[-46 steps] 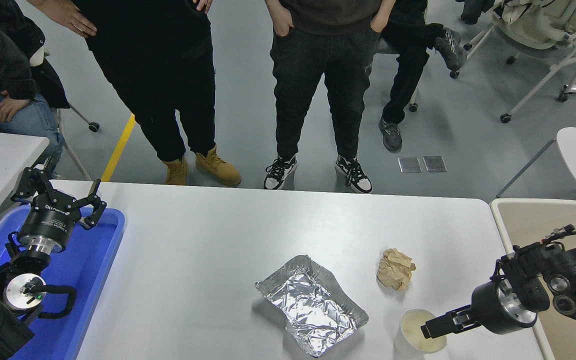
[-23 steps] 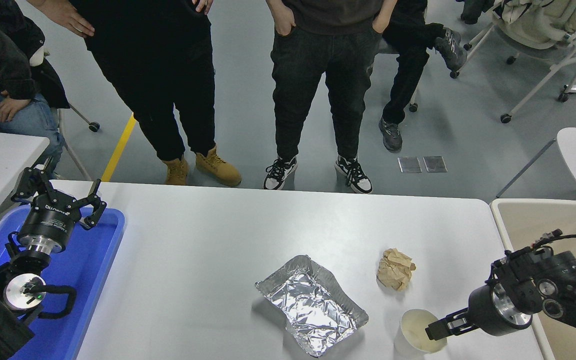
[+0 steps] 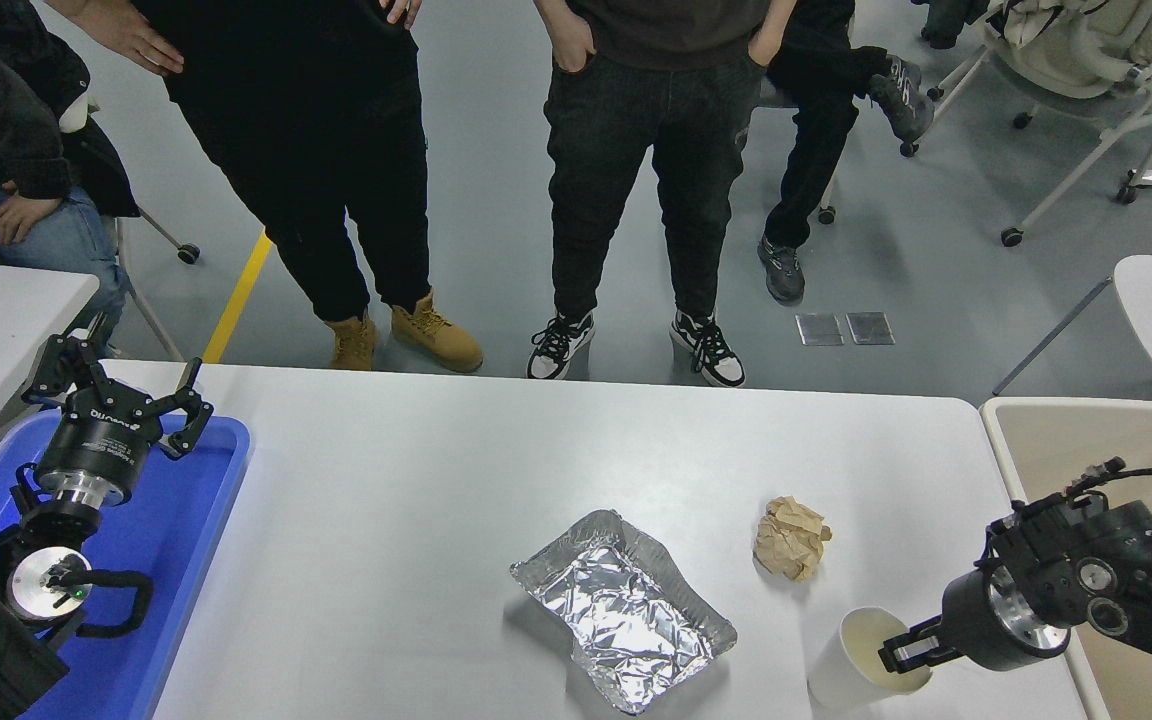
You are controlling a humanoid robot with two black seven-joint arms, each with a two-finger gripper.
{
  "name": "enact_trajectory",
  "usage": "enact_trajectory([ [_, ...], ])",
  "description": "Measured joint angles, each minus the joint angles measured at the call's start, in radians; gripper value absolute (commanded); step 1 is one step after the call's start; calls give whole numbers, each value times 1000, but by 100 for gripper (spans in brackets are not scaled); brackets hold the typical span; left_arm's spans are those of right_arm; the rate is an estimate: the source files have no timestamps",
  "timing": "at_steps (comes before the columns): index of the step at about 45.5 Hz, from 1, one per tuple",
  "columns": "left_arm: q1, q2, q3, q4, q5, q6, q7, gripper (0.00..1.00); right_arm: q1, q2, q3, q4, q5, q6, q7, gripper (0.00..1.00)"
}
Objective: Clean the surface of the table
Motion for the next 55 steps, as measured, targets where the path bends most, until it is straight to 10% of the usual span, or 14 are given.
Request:
enact_trajectory([
  [55,0,0,0,0,0,0,0,100,542,-493,19,187,395,260,1,0],
])
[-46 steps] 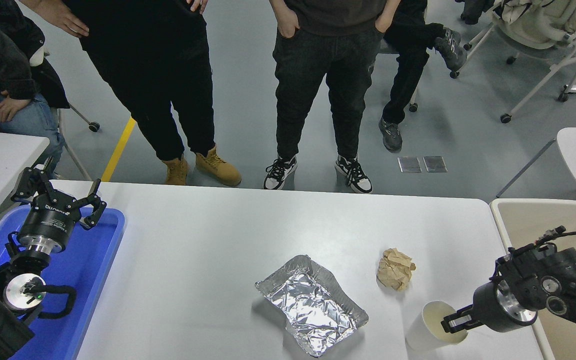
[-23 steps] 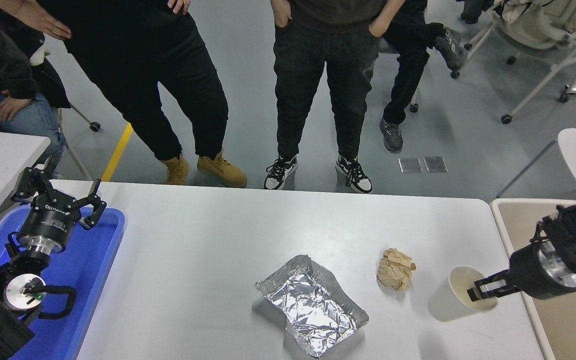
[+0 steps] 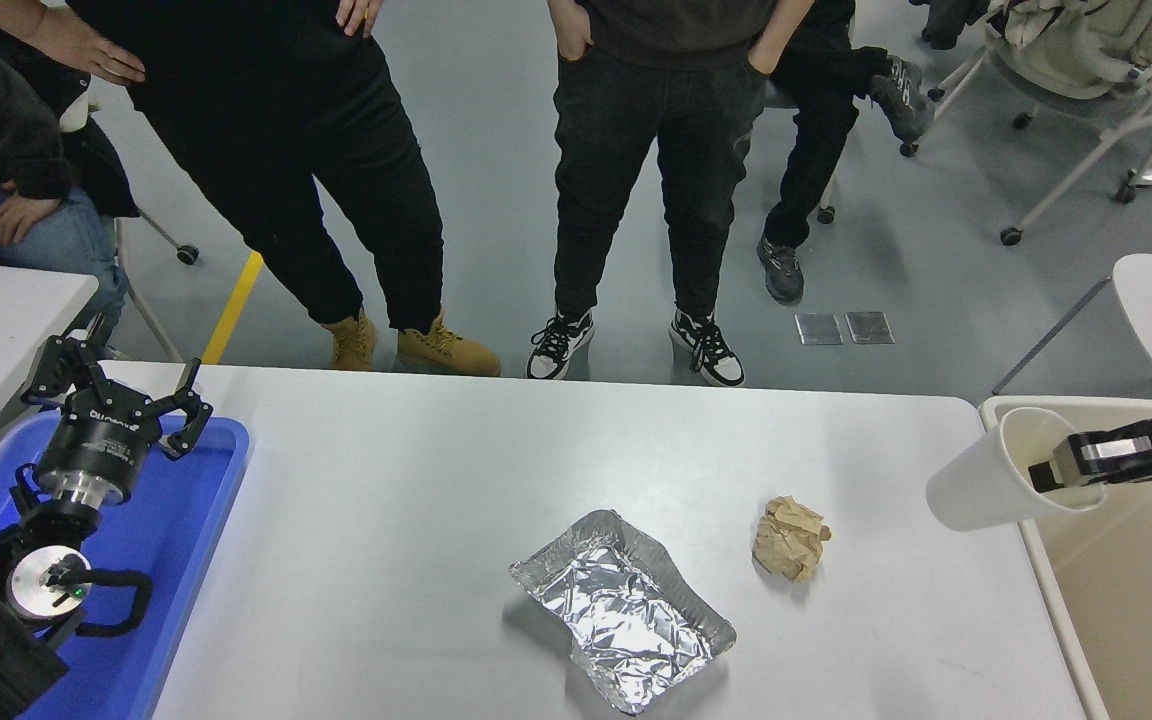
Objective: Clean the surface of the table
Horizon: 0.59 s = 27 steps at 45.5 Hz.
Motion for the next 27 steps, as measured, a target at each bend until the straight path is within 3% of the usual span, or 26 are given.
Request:
enact_trajectory([
  [27,0,0,0,0,0,0,0,100,52,-16,-14,-234,76,6,-1,0],
])
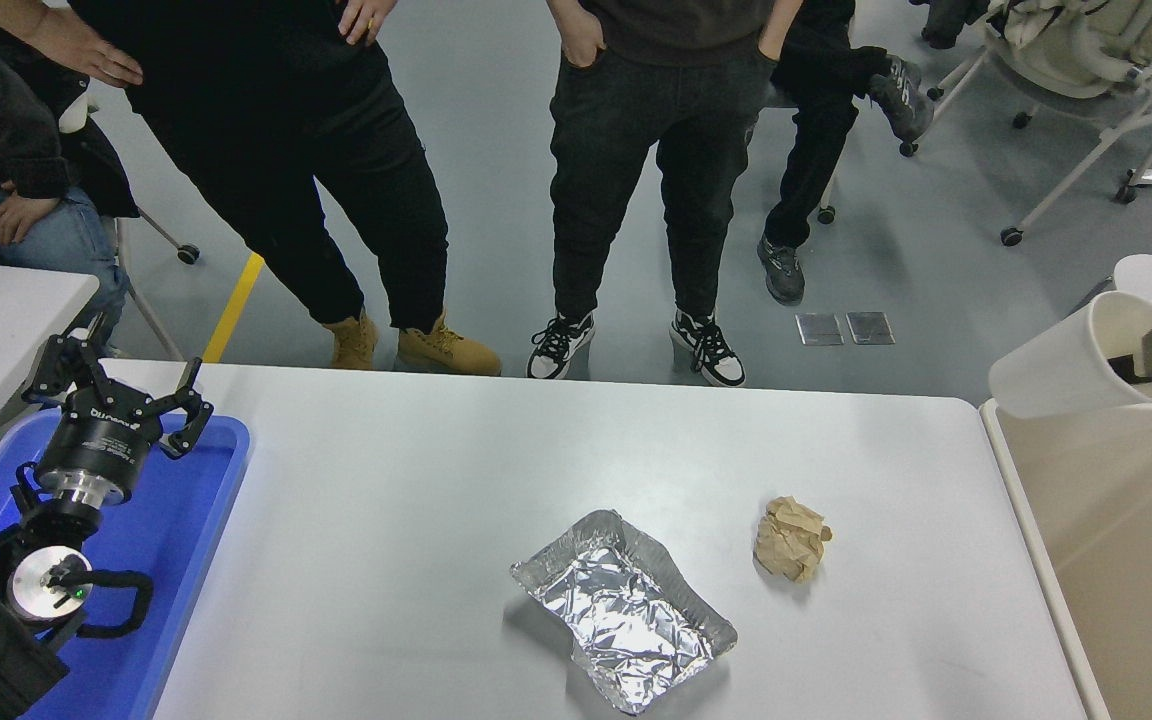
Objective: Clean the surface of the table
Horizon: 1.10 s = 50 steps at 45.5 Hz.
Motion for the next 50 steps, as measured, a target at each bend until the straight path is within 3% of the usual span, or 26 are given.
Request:
enact_trajectory([
  [31,0,0,0,0,0,0,0,100,-235,212,-6,-700,171,-5,1,0],
  [50,0,0,0,0,0,0,0,100,-386,411,-8,-1064,334,-167,-10,0],
])
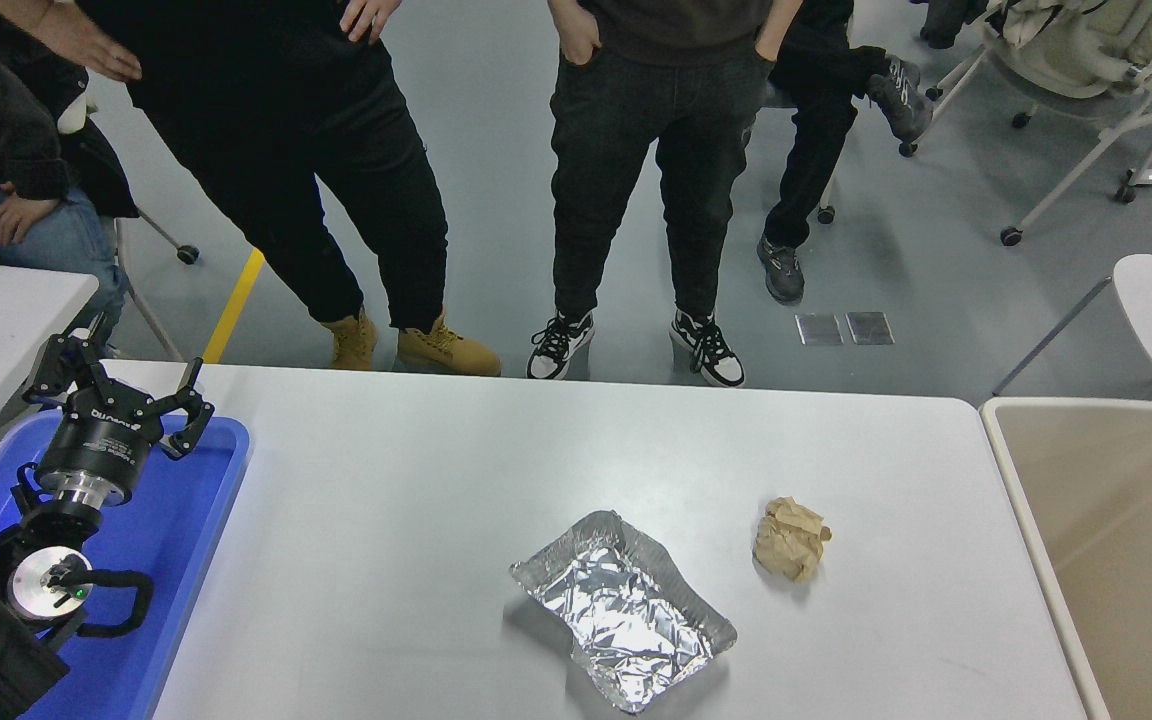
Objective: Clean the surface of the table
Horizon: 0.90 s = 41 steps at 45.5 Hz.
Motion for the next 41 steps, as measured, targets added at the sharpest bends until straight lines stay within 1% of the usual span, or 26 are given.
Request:
enact_trajectory([
  [7,0,0,0,0,0,0,0,100,-54,81,0,-106,70,-77,-37,0],
  [22,0,0,0,0,0,0,0,100,-118,188,3,-219,224,-224,-108,0],
  [33,0,0,0,0,0,0,0,100,-151,235,9,-256,322,-312,-158,0],
  [41,0,0,0,0,0,0,0,100,-173,257,15,-264,385,-367,-175,0],
])
